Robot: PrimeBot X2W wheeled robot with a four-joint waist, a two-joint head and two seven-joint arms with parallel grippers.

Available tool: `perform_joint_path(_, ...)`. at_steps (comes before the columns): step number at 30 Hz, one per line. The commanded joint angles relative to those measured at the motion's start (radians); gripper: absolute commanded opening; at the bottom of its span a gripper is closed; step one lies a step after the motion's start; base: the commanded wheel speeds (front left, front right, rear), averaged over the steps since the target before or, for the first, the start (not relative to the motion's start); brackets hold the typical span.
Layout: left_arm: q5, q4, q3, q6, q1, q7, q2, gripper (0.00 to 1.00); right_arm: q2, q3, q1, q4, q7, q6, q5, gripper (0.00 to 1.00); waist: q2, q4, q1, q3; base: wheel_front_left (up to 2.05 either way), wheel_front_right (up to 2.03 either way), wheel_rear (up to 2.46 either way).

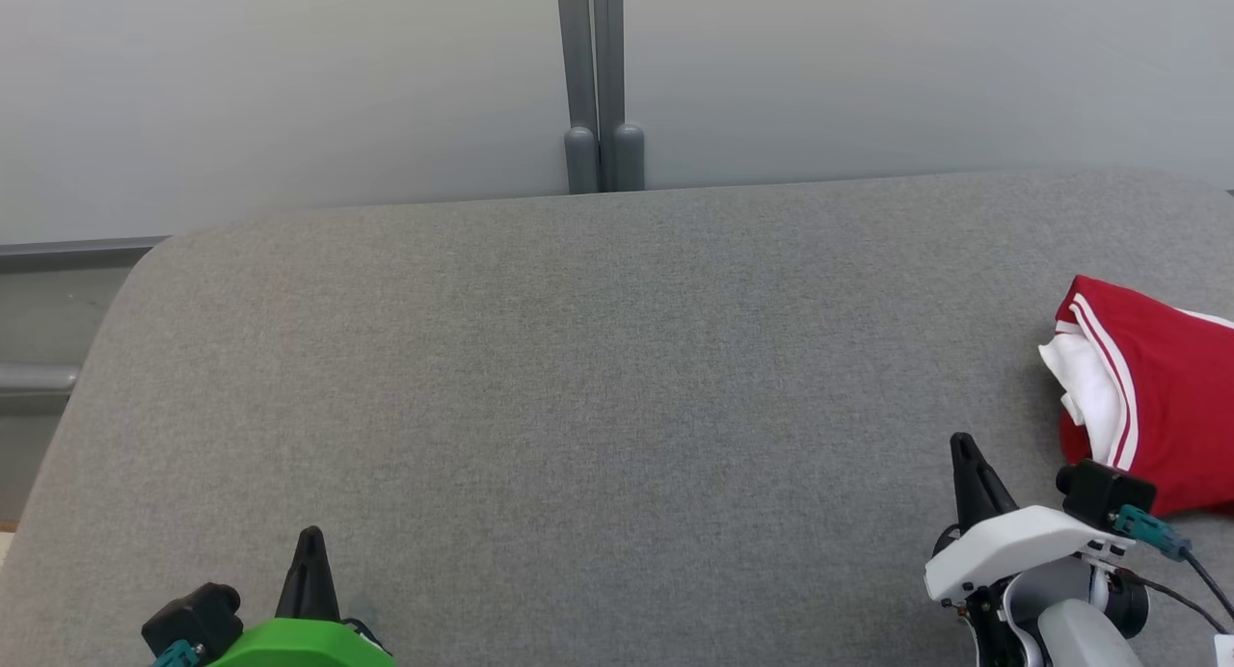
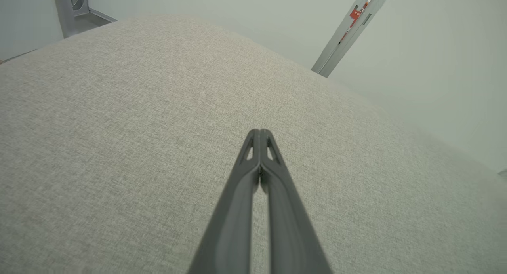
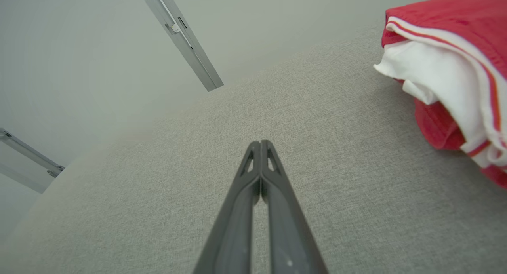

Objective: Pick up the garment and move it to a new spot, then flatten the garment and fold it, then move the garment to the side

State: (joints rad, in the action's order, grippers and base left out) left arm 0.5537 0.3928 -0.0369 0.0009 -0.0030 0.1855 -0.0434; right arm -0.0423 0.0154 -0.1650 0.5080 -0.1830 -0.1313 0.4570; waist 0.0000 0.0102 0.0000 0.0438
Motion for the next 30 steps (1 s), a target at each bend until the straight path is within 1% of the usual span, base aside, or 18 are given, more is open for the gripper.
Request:
perform_joint_path(1,0.038,-0.021,0.009,-0.006,-0.032,-0.008,-0.003,0.00,-0.005,0.005,-0.006,-0.028,0.009,0.000,0.045,0.00,0.0000,0.000,0.0000,-0.001,0.00,0.00,0.00)
perform_joint_path(16,0.255,-0.050,0.038,-0.033,-0.049,-0.068,-0.005,0.00,-0.006,0.024,0.008,-0.081,0.068,0.000,0.280,0.00,0.0000,-0.002,0.0000,-0.007,0.00,0.00,0.00)
perform_joint_path(30,0.420,-0.071,0.062,-0.054,-0.064,-0.116,-0.006,0.00,-0.007,0.039,0.019,-0.120,0.115,0.000,0.459,0.00,0.0000,-0.003,0.0000,-0.013,0.00,0.00,0.00)
